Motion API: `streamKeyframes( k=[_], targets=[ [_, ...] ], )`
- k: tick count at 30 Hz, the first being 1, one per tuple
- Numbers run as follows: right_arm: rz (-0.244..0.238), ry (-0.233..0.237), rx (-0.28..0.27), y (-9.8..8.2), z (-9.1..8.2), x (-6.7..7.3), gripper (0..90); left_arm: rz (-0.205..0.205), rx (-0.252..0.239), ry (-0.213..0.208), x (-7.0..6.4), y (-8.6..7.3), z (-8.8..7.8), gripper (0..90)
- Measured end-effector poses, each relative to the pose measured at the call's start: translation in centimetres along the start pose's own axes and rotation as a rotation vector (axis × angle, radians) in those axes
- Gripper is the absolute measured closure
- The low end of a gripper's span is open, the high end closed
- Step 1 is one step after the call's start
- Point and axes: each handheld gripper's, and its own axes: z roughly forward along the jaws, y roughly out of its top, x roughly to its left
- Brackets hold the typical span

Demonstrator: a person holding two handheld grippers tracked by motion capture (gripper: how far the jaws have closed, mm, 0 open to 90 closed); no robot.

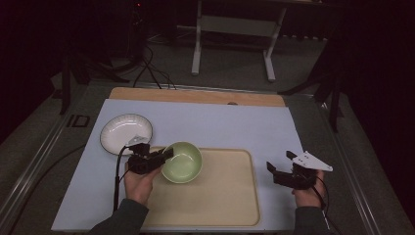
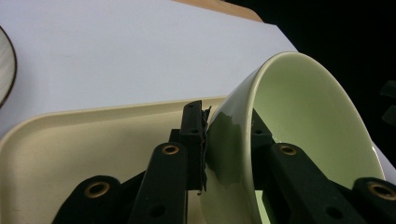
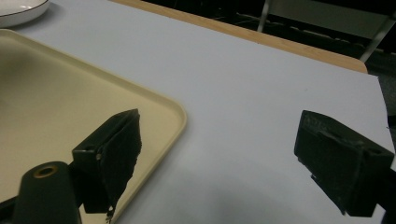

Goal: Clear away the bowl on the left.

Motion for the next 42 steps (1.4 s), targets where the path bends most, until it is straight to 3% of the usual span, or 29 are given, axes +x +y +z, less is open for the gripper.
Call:
streamKeyframes(
  k=[21,33,39,42],
  targets=[
    [-0.001,0.002,0.001,0.0,0.0,0.0,14.3,0.014,0.073,0.011,-0.2,-1.4,2.6,76.5],
    [0.0,0.002,0.0,0.0,0.0,0.0,14.3,-0.001,0.12,-0.01,-0.3,-2.5,3.6,76.5],
    [0.0,0.002,0.0,0.0,0.0,0.0,14.3,0.017,0.143,-0.005,-0.6,-2.9,4.0,76.5],
    [0.0,0.002,0.0,0.0,0.0,0.0,14.3,0.001,0.151,-0.018,-0.4,-3.0,4.2,76.8]
  ],
)
